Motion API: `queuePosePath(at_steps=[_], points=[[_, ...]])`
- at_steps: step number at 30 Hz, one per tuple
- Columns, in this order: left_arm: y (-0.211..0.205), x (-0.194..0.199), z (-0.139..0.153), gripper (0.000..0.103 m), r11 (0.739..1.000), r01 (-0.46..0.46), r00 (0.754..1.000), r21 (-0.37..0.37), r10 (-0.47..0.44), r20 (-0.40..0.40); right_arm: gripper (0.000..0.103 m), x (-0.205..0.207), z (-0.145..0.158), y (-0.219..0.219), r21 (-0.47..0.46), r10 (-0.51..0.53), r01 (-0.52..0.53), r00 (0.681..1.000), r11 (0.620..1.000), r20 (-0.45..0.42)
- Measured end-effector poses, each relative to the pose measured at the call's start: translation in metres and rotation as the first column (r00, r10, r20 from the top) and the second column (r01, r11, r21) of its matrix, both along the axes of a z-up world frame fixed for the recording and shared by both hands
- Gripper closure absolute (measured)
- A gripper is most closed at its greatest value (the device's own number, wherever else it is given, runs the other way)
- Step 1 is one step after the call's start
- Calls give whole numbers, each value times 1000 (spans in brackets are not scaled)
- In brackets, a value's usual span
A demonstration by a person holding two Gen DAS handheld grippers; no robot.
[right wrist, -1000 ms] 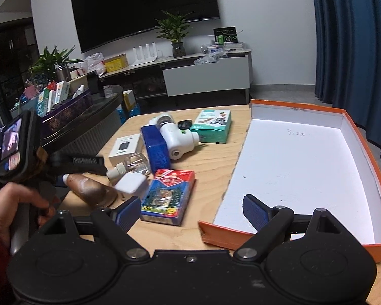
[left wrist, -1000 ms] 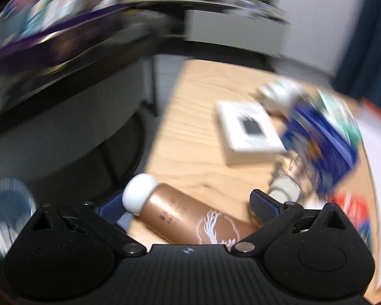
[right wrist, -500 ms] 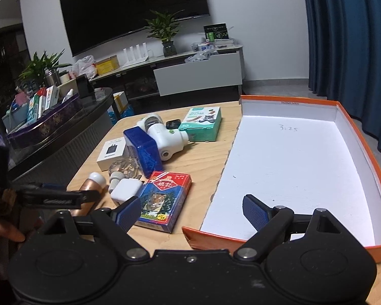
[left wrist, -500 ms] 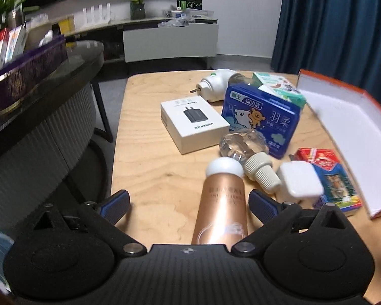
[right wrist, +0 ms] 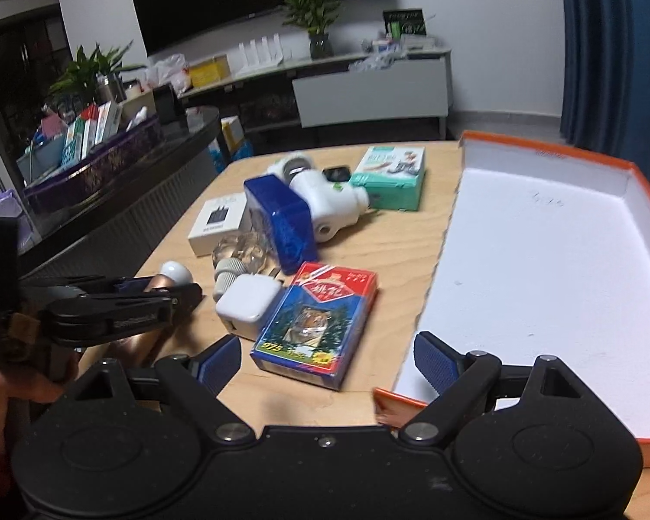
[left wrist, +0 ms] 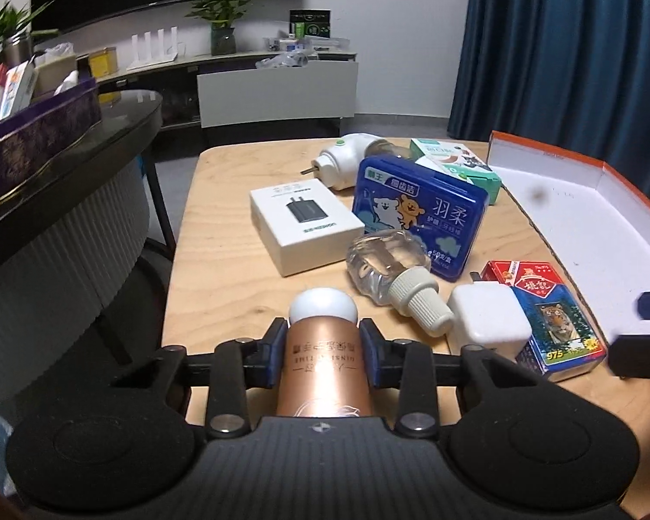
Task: Organize rigid objects
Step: 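Lift the lotion tube with the left gripper while the right gripper grasps the tiger card box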
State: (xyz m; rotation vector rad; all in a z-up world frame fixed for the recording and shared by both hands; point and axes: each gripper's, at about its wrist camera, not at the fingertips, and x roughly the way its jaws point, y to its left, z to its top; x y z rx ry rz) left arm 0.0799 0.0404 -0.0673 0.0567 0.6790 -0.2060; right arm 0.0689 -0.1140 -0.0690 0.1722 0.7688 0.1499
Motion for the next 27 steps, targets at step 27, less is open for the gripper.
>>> queuePosePath(at_steps=[27], points=[[-29, -37, 54, 67, 991, -9, 992, -135, 26, 127, 32, 21, 23, -12, -68, -123, 127, 991, 990, 55]])
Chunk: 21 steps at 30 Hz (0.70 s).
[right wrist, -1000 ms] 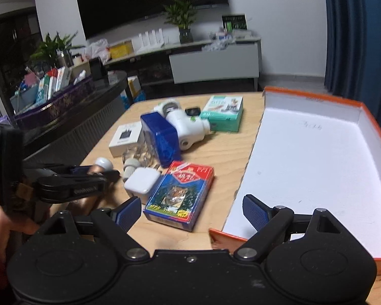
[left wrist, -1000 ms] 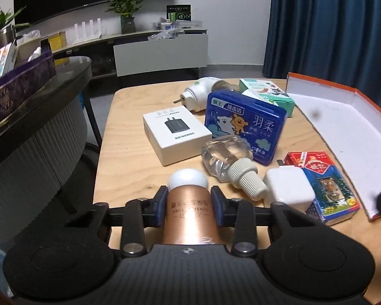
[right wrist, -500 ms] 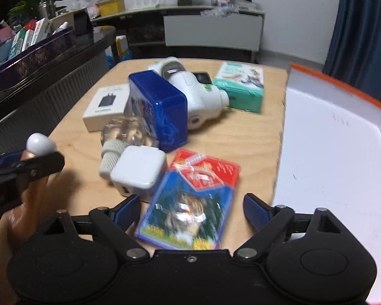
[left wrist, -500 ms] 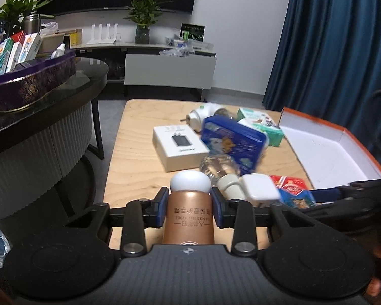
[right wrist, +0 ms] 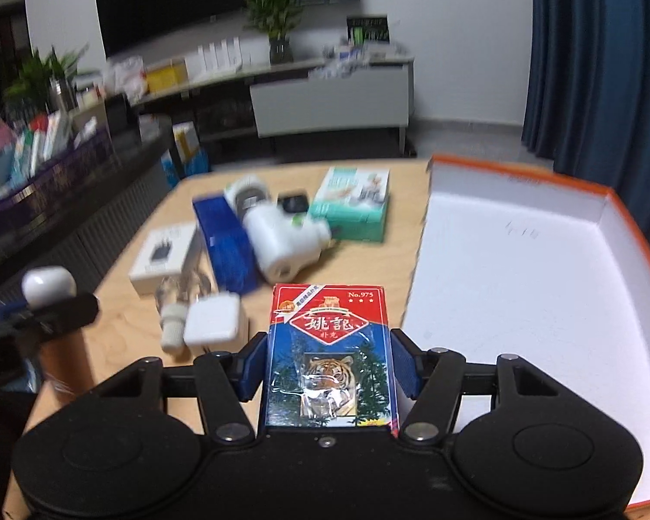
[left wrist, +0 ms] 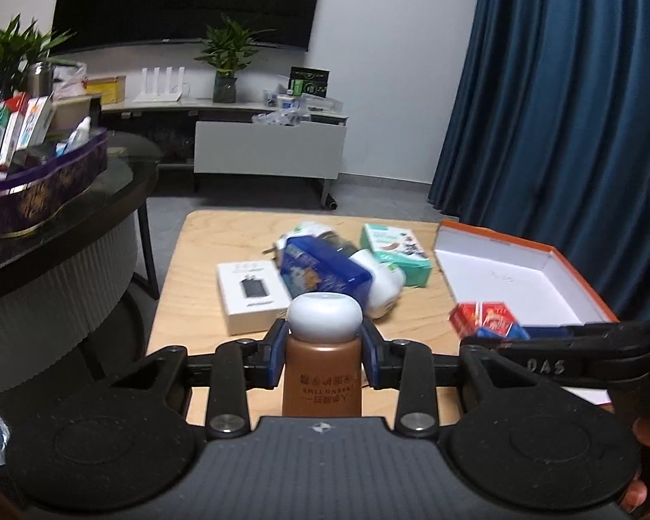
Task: Organize rigid objects
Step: 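Lift the lotion tube with the left gripper while the right gripper grasps the tiger card box, then carry the lotion tube and card box up toward the orange-rimmed tray with both grippers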
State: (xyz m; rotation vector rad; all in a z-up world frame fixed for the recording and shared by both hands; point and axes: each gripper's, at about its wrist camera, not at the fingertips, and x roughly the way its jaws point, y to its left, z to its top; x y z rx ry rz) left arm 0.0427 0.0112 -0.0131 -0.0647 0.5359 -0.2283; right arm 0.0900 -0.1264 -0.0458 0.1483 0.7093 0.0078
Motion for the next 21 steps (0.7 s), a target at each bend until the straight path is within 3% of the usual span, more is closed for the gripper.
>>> queuePosePath(at_steps=[10, 21], points=[[-44, -13, 36, 67, 999, 37, 997, 31, -39, 65, 32, -38, 50, -32, 26, -50, 47, 989, 999, 136], [-79, -23, 52, 67, 994, 99, 988, 38, -102, 116, 32, -81, 75, -69, 69, -140, 128, 963, 989, 228]])
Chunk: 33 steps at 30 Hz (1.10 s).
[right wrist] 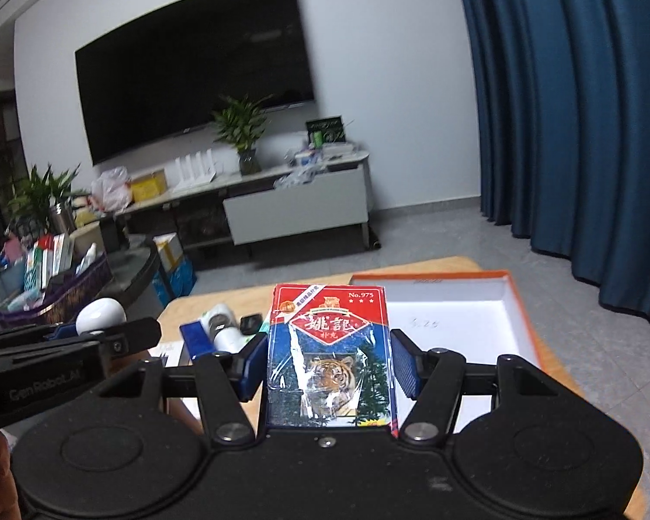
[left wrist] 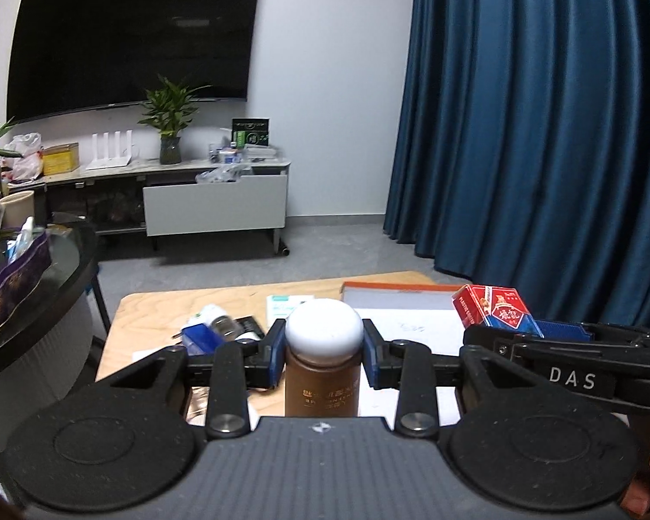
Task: Organize rigid objects
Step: 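Carry the lotion tube and card box up toward the orange-rimmed tray with both grippers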
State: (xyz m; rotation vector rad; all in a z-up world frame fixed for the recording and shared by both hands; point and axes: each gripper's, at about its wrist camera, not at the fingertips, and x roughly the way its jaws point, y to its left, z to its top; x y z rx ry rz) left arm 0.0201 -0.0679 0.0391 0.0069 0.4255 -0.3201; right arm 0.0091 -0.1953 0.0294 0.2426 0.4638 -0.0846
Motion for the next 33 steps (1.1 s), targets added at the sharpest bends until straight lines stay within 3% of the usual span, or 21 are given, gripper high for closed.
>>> queuePosePath(at_steps=[14, 33], points=[[-16, 3, 5, 67, 999, 44, 998, -7, -43, 38, 32, -21, 9, -22, 31, -63, 61, 997, 998, 52], [-4, -3, 1, 67, 999, -8, 1000, -38, 9, 28, 32, -10, 3, -25, 47, -68, 66, 997, 997, 40]])
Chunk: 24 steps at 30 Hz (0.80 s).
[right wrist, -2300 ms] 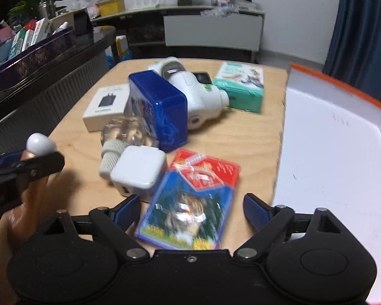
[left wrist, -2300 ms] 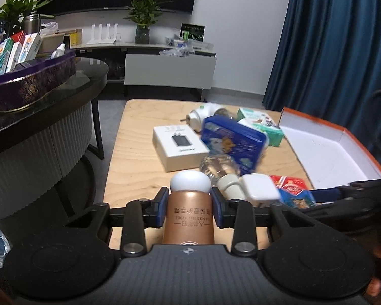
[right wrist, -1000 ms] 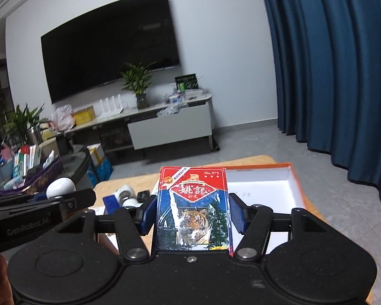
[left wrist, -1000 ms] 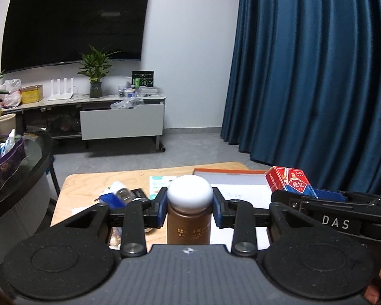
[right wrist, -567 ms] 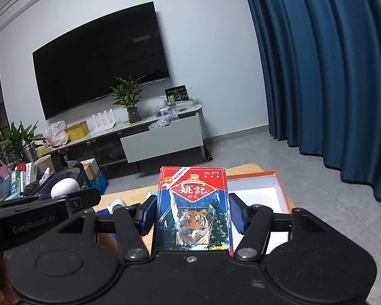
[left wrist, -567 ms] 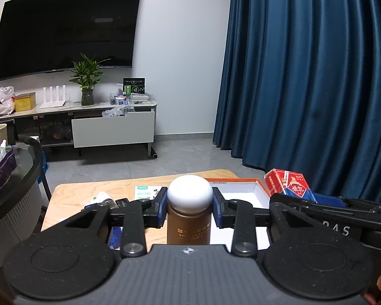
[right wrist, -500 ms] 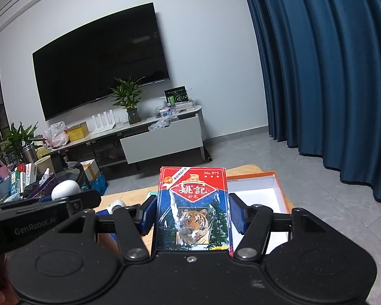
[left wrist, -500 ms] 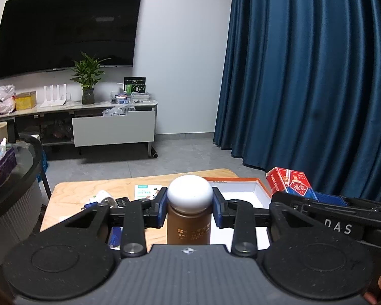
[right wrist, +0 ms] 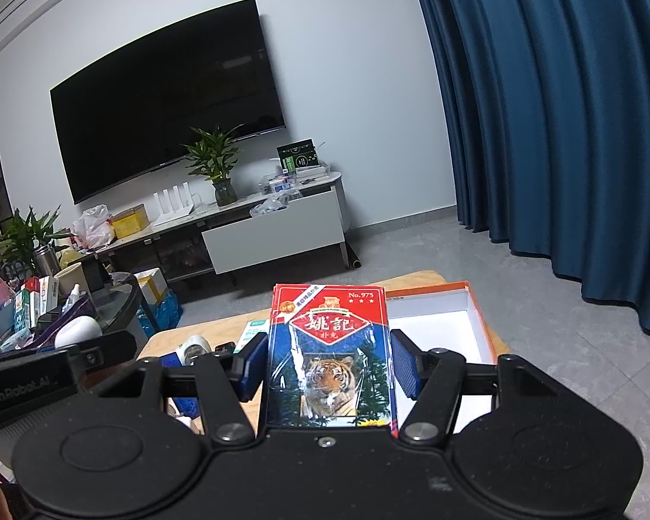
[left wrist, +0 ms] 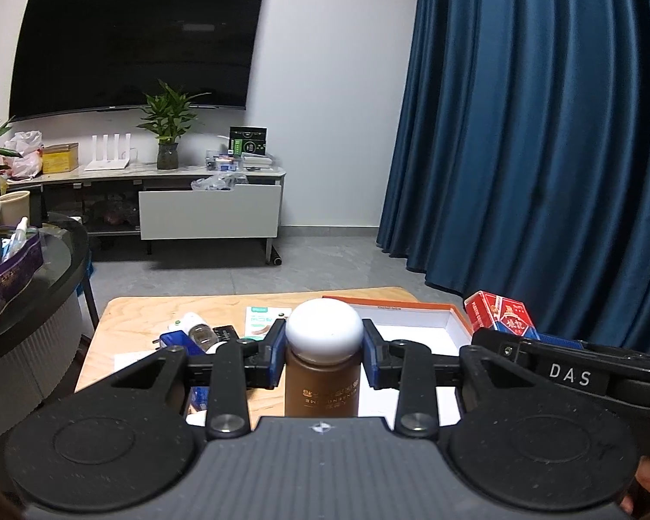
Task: Organize rigid objects
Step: 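Carry the lotion tube and card box up toward the orange-rimmed tray with both grippers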
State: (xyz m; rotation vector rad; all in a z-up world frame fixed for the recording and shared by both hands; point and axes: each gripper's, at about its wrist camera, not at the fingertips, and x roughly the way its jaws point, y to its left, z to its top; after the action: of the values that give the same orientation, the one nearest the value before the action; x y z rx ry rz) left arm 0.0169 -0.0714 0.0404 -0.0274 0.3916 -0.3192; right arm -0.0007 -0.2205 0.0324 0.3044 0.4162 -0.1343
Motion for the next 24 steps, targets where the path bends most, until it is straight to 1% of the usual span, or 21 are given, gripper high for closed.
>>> queuePosePath(at_steps=[5, 24], points=[[1, -1, 0, 67, 1000, -4, 1000, -10, 4, -6, 32, -1, 0, 0, -2, 1, -1, 1000, 1000, 3], [-4, -5, -1, 67, 1000, 11, 1000, -12, -11, 4, 32, -7, 3, -1, -2, -14, 14, 1000, 1000, 25]])
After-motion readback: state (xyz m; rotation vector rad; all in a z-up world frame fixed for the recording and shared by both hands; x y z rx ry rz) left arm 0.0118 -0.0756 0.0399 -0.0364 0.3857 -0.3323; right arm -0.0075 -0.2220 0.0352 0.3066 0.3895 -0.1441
